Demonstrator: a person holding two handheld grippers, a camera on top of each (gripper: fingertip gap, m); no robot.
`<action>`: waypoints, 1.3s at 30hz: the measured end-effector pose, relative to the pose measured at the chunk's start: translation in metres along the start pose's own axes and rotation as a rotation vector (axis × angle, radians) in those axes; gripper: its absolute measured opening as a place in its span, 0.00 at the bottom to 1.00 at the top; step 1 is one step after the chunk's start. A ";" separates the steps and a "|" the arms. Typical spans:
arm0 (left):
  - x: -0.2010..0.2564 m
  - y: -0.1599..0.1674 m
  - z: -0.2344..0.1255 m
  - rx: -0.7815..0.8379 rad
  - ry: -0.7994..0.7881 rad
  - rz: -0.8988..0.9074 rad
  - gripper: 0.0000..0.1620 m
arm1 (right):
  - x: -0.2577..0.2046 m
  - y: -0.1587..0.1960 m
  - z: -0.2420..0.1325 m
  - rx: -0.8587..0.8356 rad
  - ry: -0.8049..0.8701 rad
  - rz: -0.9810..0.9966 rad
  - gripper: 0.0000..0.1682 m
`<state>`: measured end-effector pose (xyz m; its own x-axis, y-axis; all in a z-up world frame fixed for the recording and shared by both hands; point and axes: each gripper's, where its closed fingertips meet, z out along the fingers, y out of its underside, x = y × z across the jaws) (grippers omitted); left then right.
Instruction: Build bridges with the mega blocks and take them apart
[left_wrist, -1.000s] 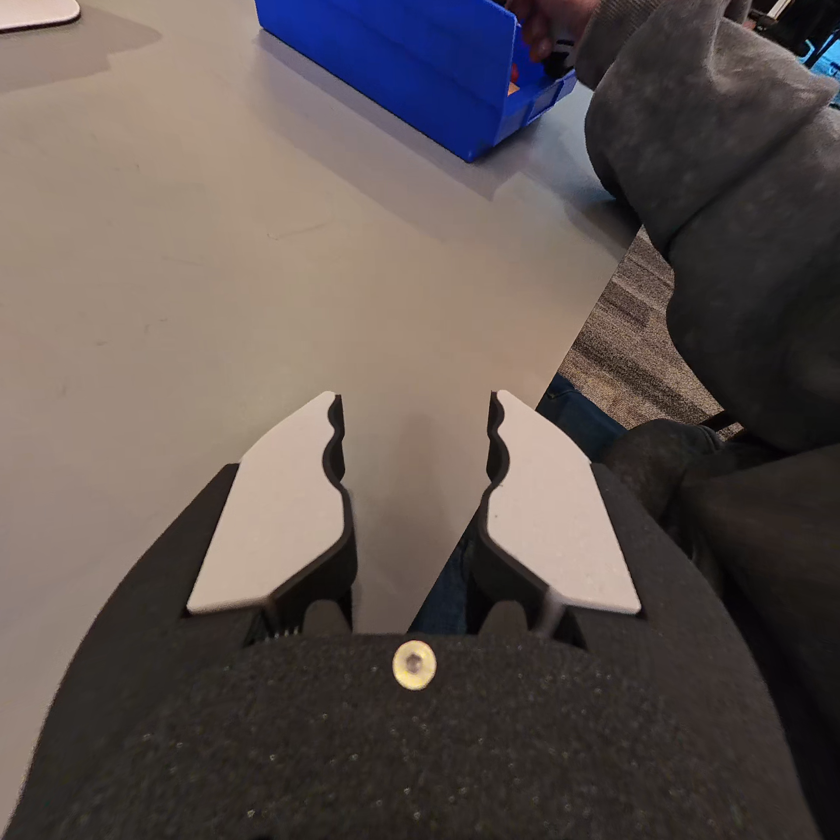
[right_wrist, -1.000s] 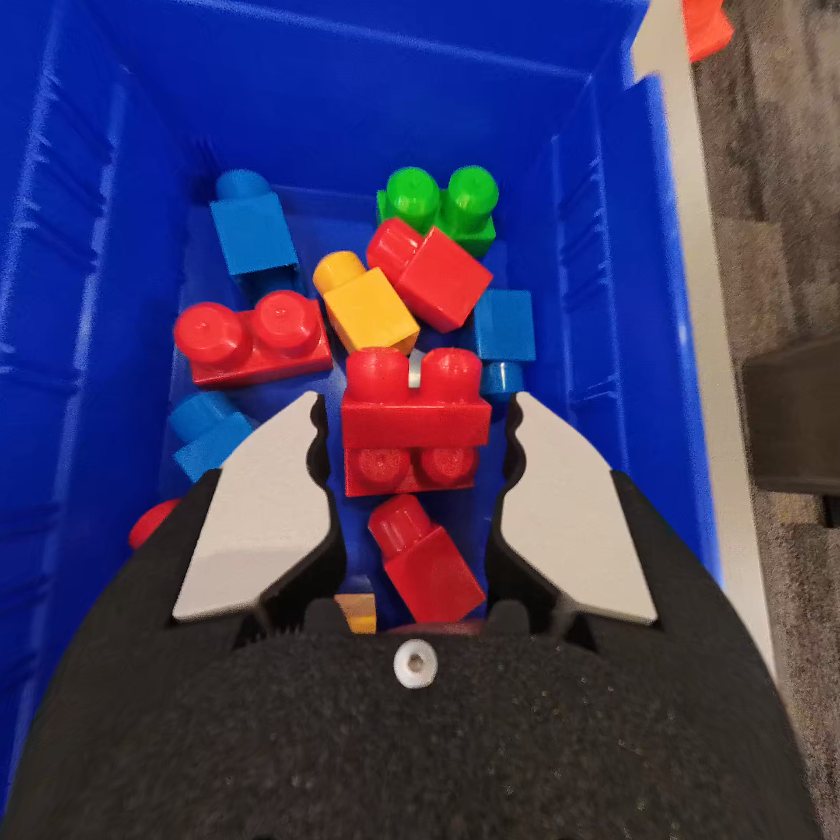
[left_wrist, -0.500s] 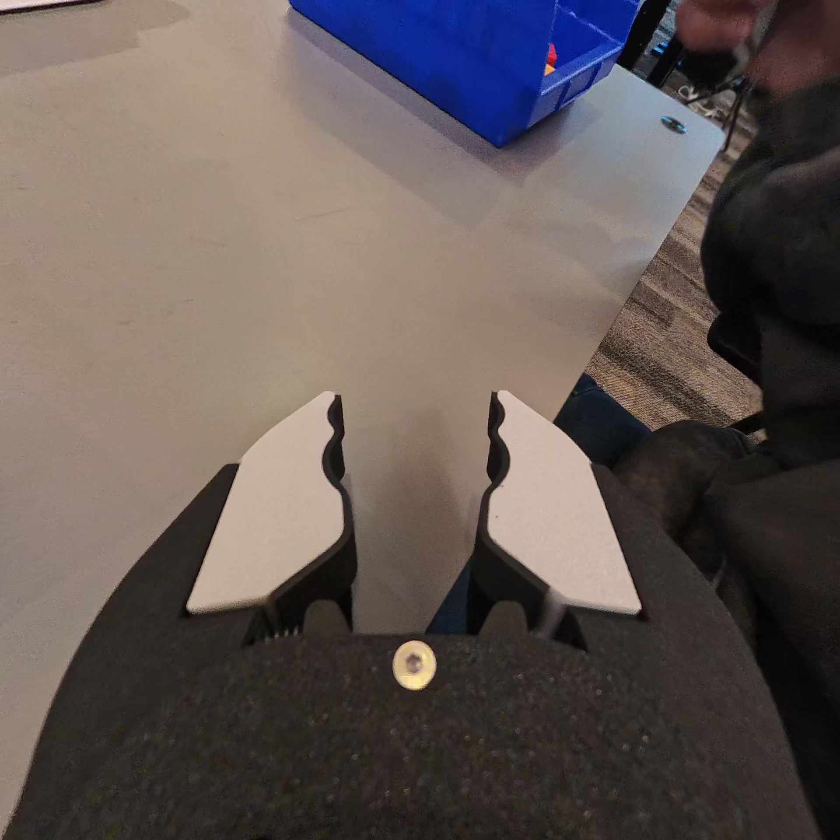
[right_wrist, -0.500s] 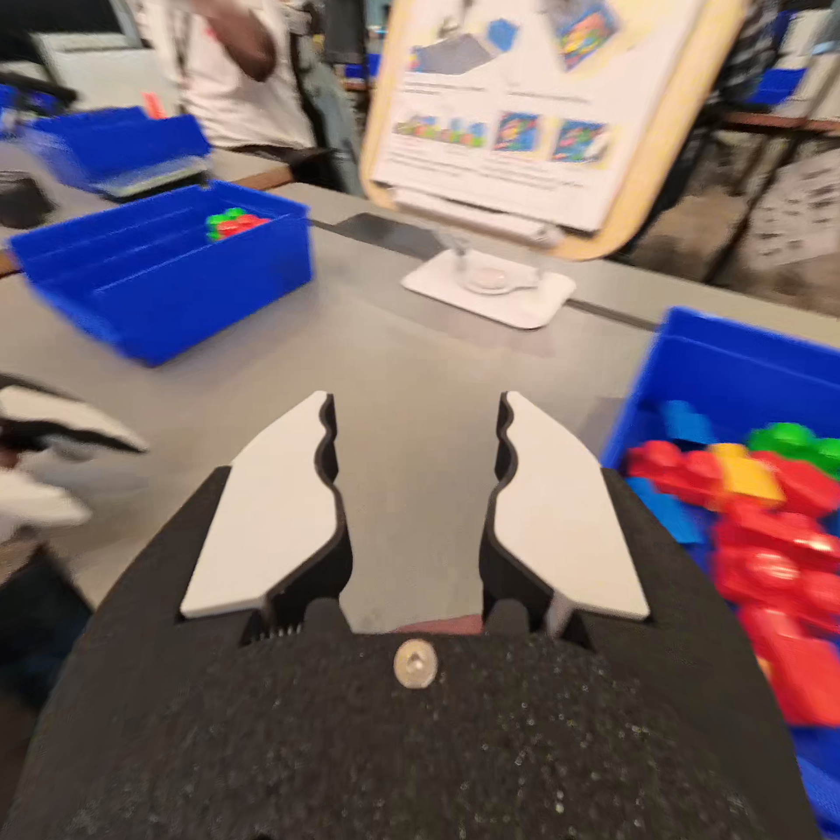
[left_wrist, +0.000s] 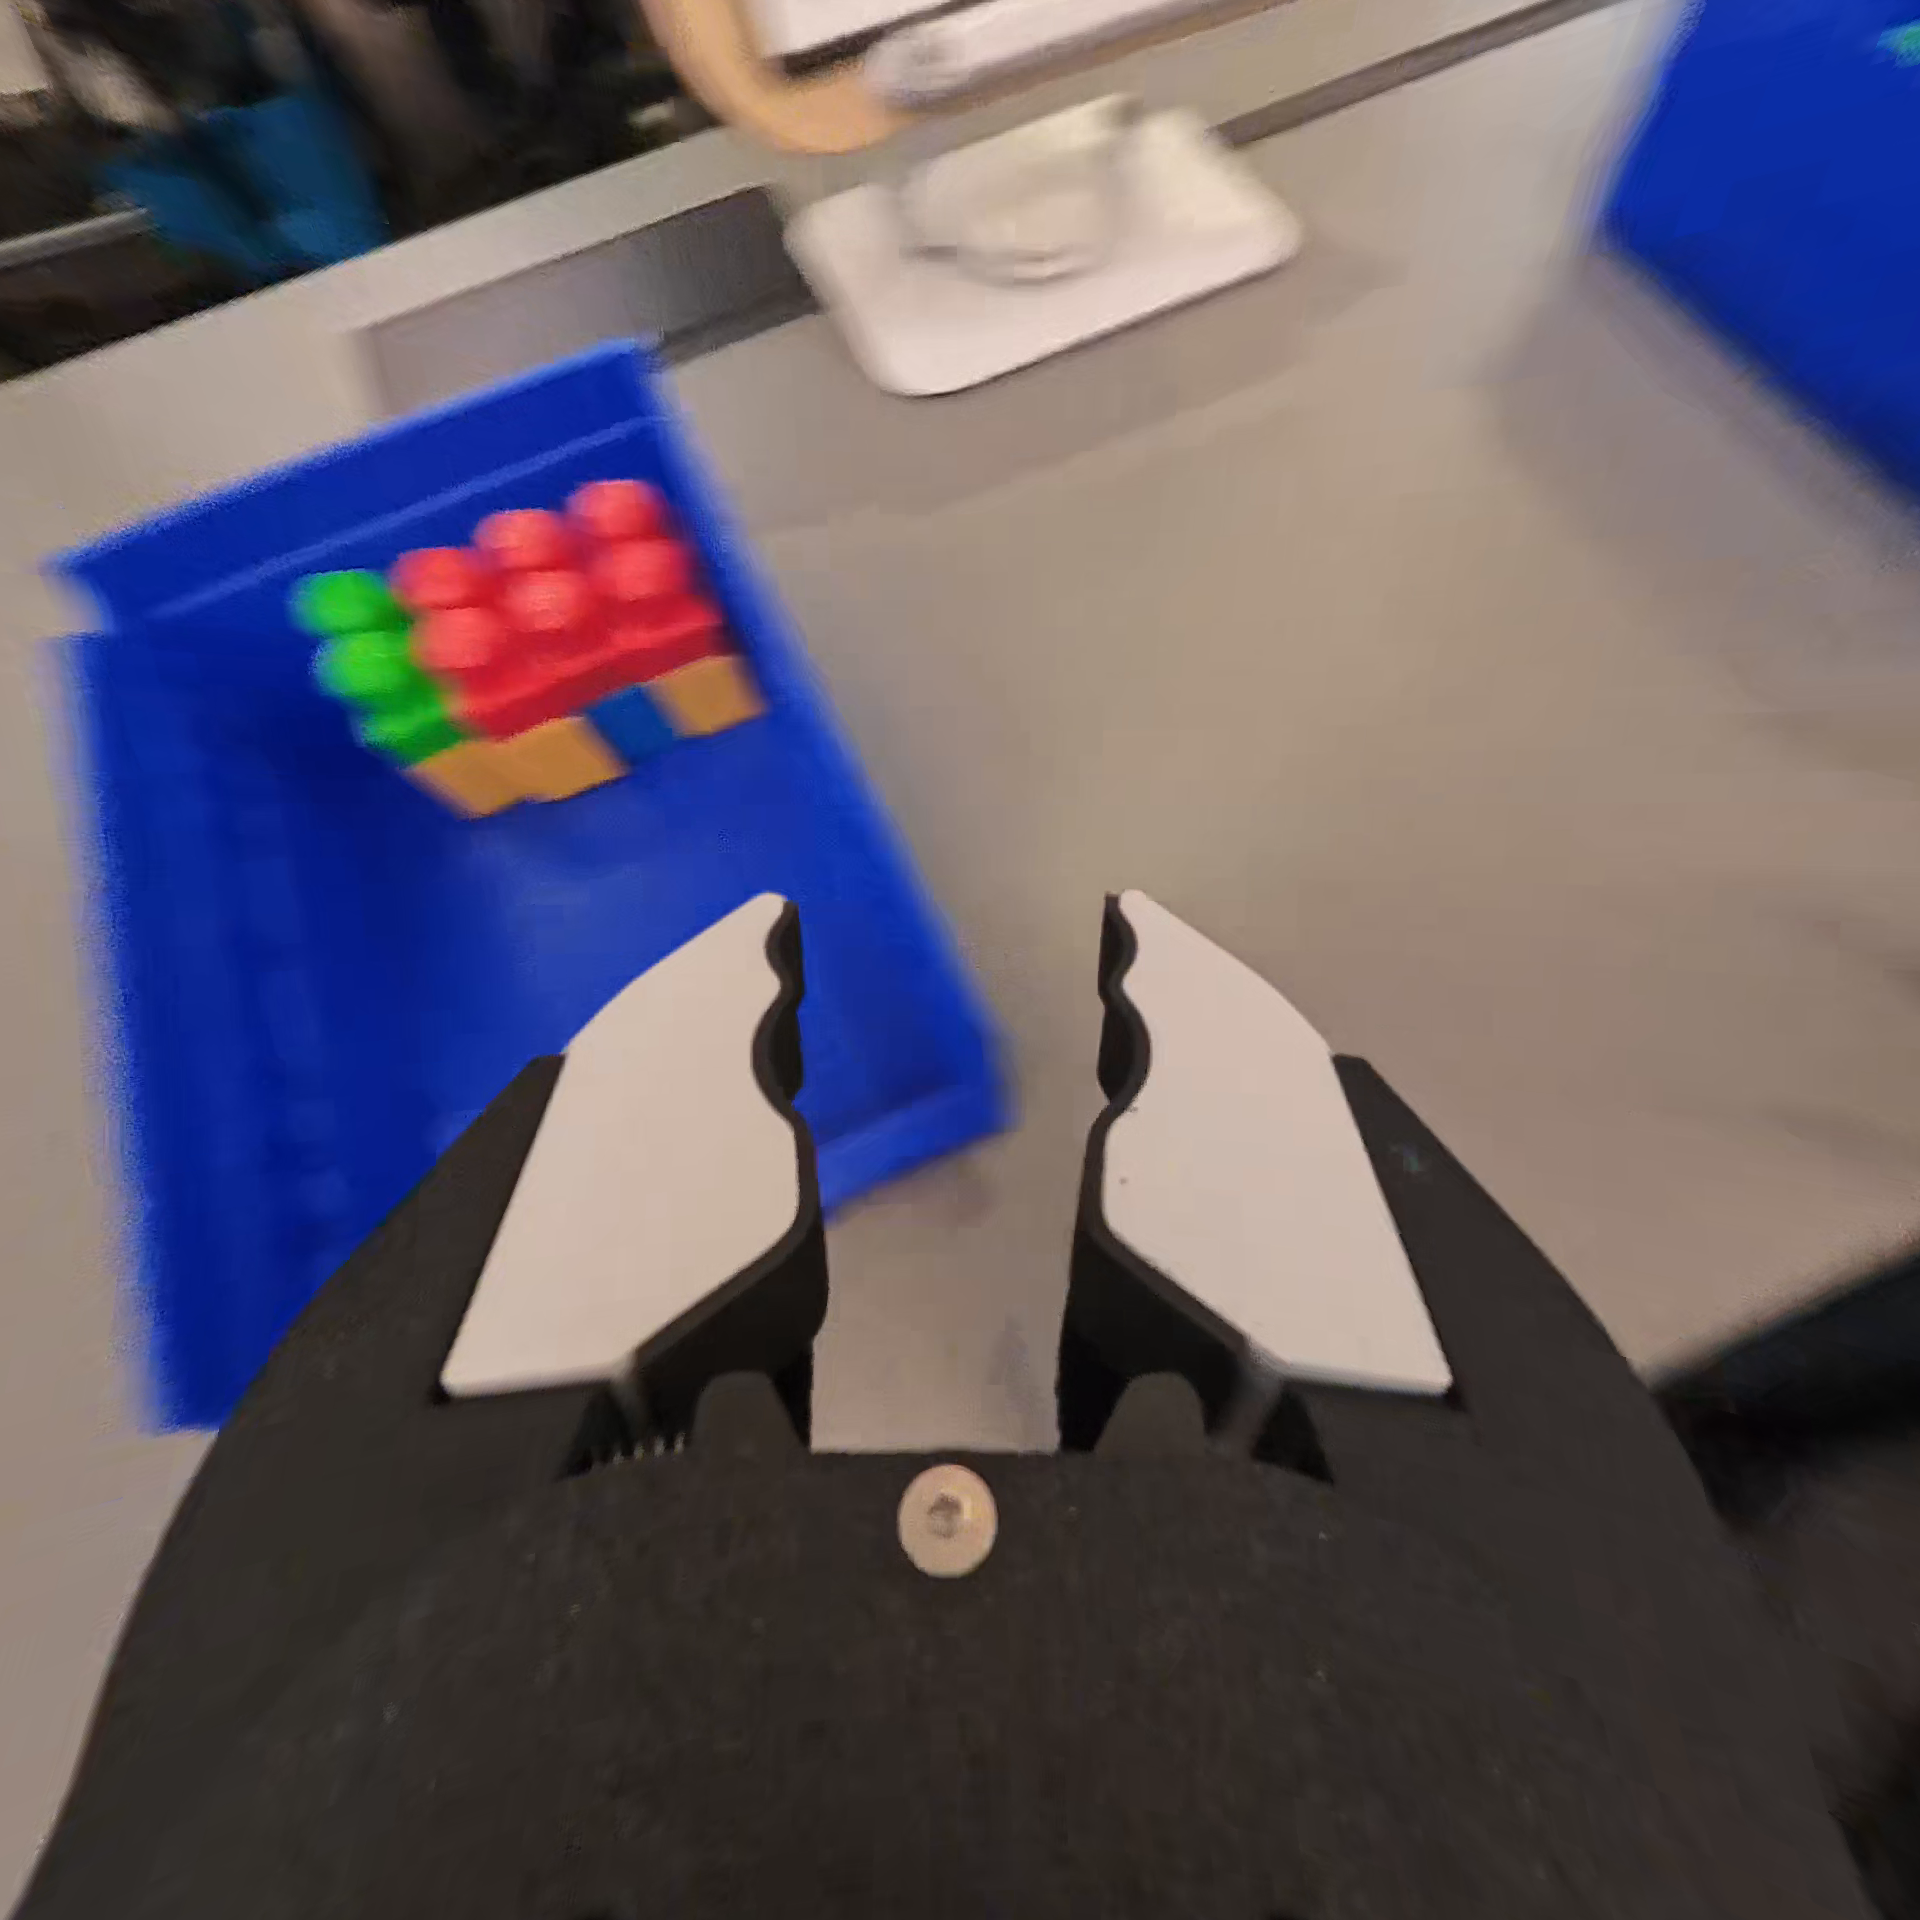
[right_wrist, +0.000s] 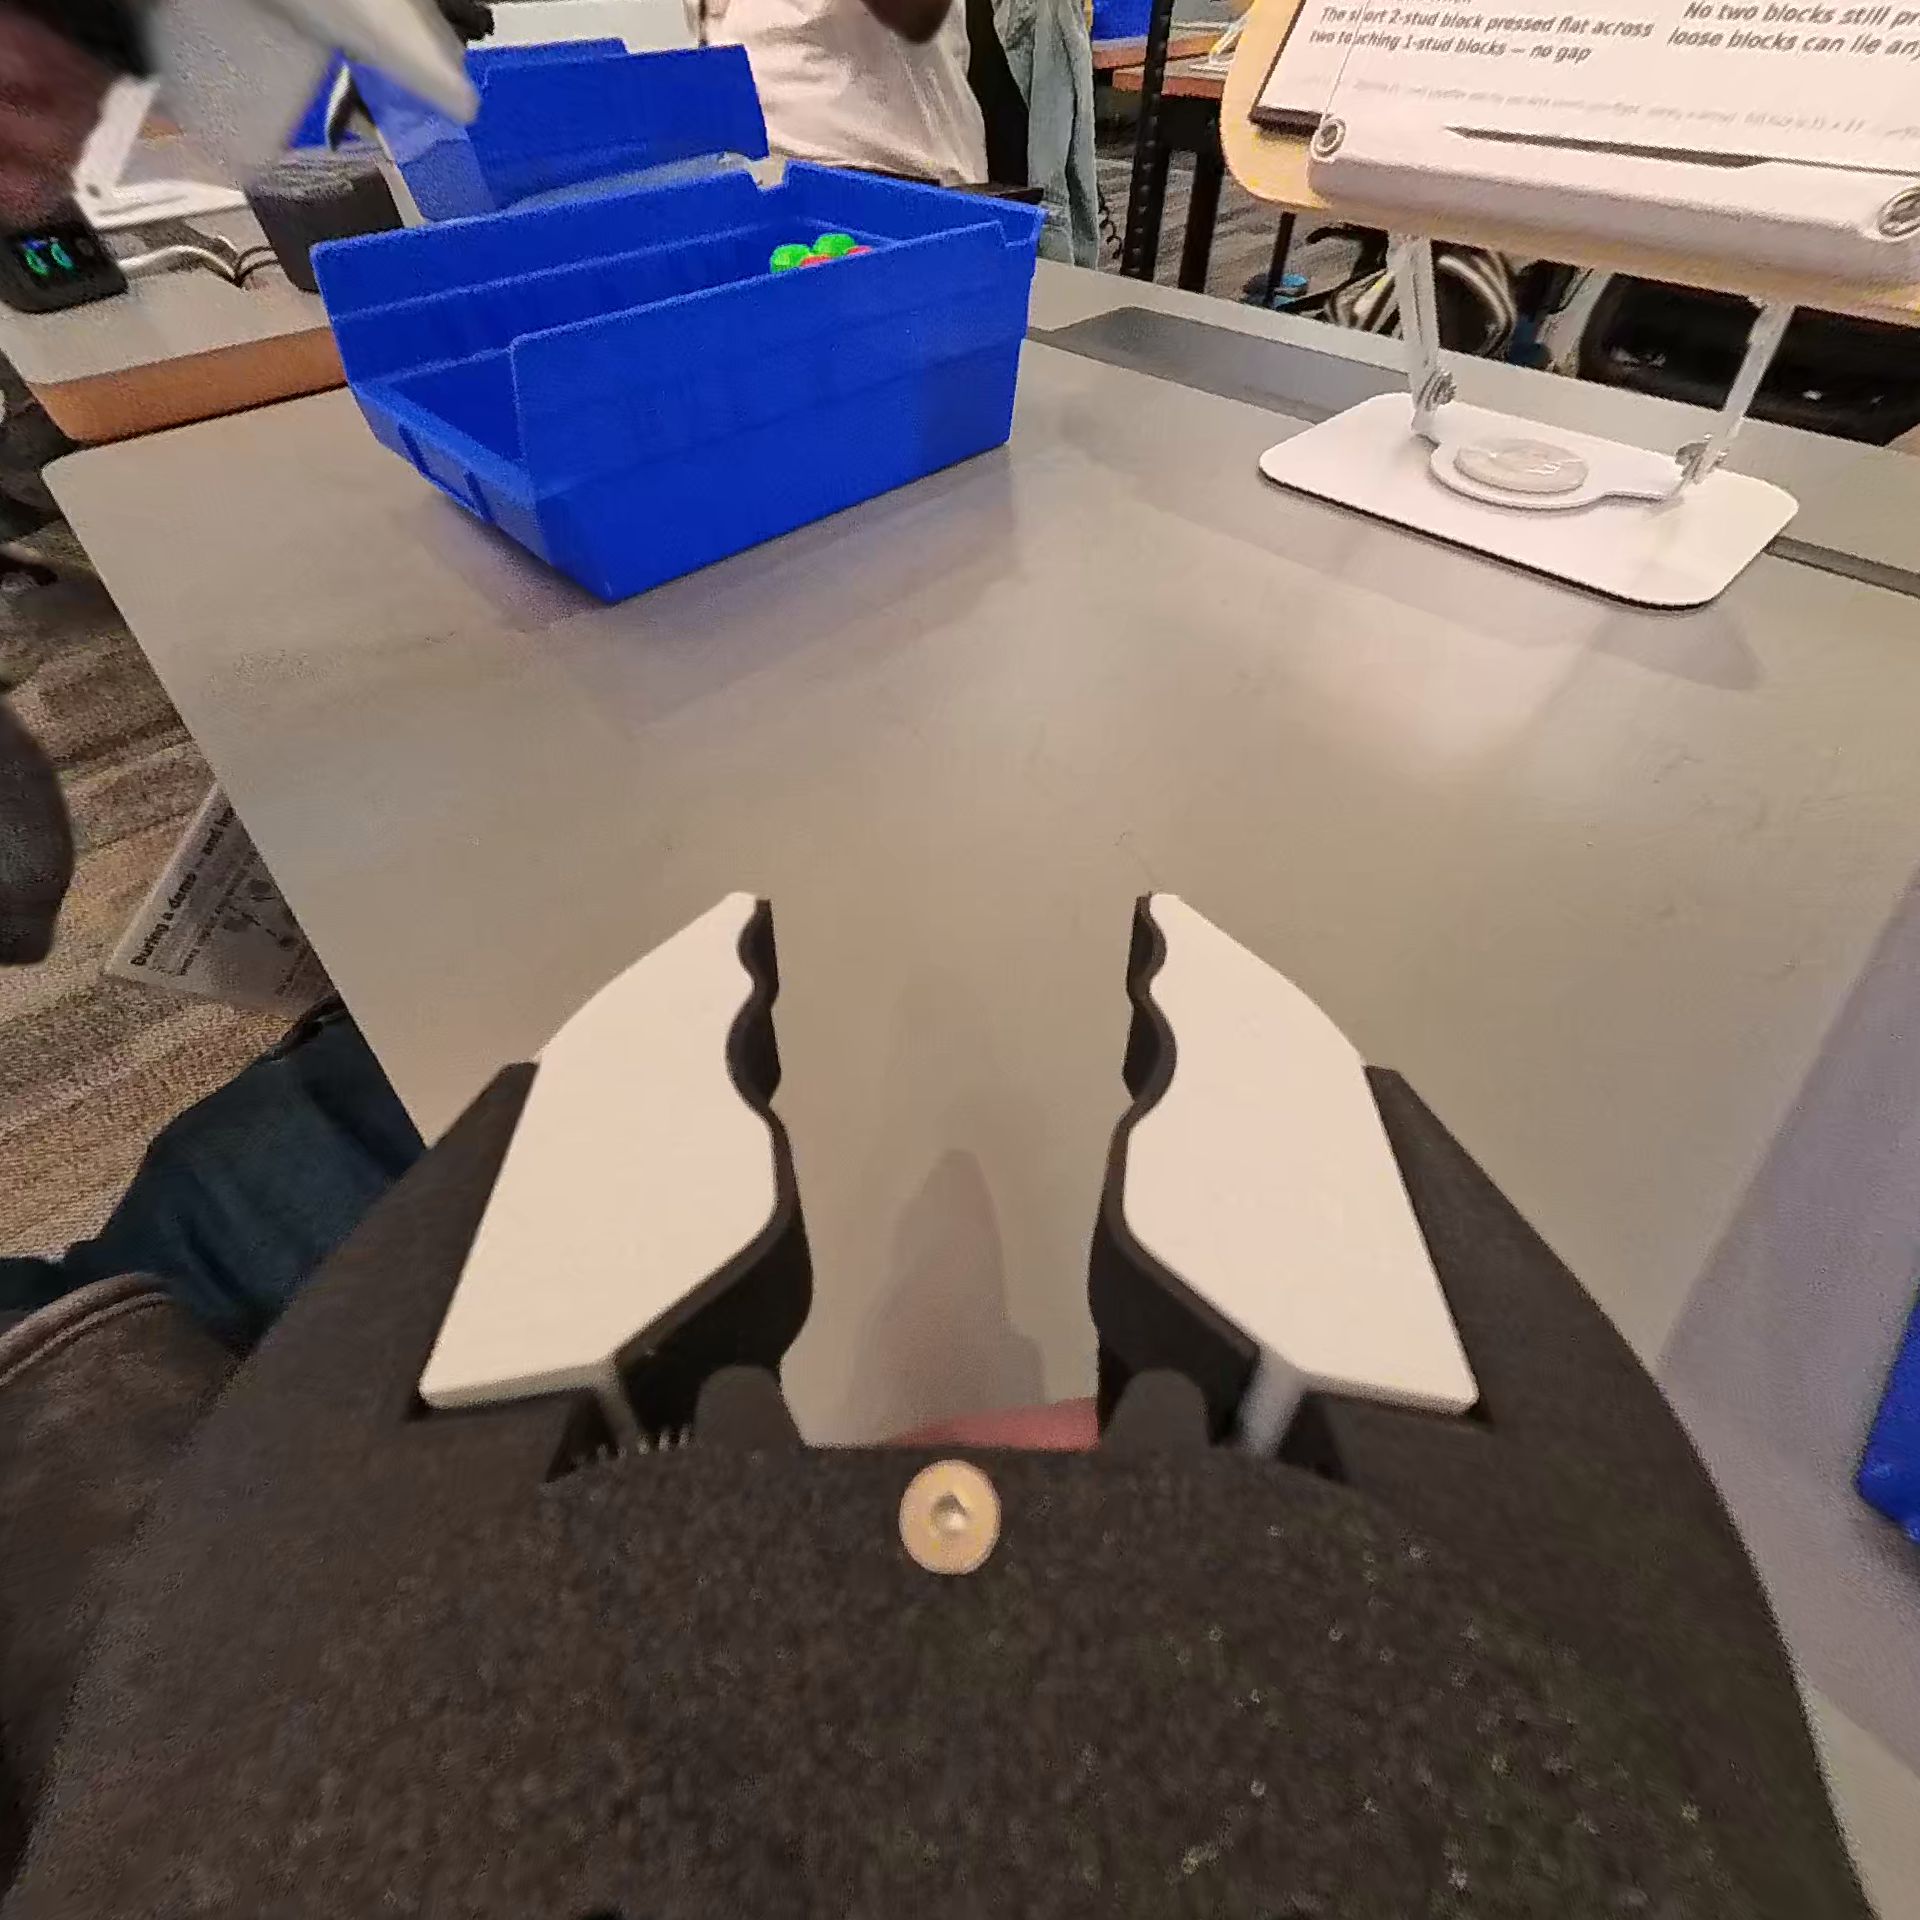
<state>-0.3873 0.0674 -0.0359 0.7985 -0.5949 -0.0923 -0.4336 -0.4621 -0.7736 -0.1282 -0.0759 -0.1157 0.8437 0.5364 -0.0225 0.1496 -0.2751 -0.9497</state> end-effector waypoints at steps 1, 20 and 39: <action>-0.031 -0.006 0.010 -0.035 -0.076 -0.025 0.34 | -0.001 0.000 0.000 -0.001 -0.005 -0.002 0.38; -0.194 0.003 0.181 -0.544 -0.089 -0.375 0.31 | 0.002 0.016 0.002 -0.054 -0.053 0.034 0.36; -0.198 -0.038 0.109 -0.334 -0.148 -0.291 0.10 | -0.005 0.017 0.003 -0.075 -0.103 0.062 0.34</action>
<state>-0.4833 0.2749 -0.0563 0.9474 -0.3199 -0.0087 -0.2739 -0.7967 -0.5387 -0.1314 -0.0811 -0.1325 0.7956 0.5947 -0.1159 0.1405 -0.3671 -0.9195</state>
